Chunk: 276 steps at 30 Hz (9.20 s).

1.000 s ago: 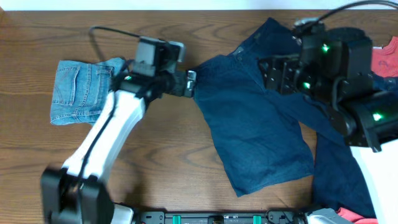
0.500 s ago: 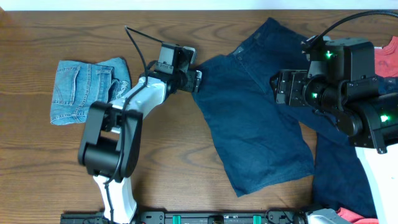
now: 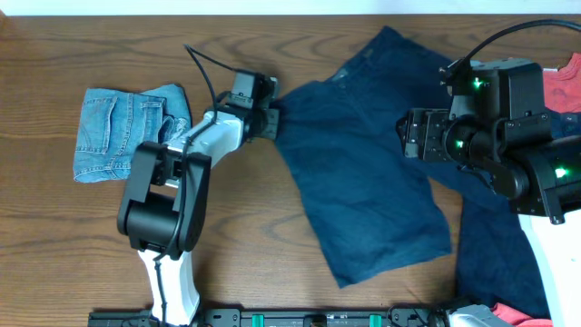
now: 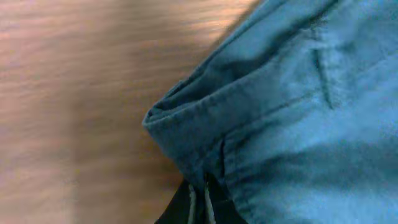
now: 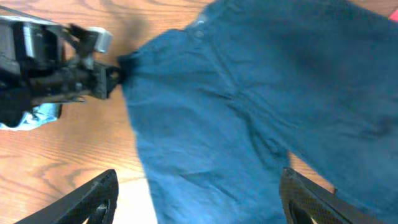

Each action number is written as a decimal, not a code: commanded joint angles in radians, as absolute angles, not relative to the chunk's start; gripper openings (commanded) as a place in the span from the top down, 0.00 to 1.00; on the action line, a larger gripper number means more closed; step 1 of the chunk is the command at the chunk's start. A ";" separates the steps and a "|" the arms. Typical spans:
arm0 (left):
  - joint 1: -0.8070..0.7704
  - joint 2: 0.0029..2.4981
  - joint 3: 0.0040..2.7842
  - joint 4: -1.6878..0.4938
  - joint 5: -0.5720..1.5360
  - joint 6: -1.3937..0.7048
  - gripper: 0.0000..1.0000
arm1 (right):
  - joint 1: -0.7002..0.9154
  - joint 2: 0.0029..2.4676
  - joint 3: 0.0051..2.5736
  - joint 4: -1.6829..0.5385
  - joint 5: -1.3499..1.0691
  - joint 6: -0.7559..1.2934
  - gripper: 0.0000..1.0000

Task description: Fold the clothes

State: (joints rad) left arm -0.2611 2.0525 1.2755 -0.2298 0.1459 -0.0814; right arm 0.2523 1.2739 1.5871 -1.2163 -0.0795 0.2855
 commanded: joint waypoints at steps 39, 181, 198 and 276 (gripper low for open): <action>0.073 1.411 1.275 -0.905 0.358 -0.128 0.52 | -0.087 1.996 1.326 -0.625 -0.355 0.374 0.90; -0.018 1.557 1.230 -0.921 0.175 -0.040 0.03 | -0.102 1.777 1.253 -0.888 -0.070 0.275 0.36; -0.018 1.838 1.120 -0.673 0.347 0.051 0.77 | -0.081 1.771 1.351 -0.990 -0.486 0.148 0.34; 0.093 1.672 0.867 -0.704 0.352 -0.176 0.43 | -0.074 1.453 1.154 -1.097 -0.447 0.294 0.24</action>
State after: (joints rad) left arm 0.0978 1.6672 0.8764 -0.7231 0.4194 -0.0978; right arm -0.0765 1.4521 1.2106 -1.0916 -0.4744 0.2035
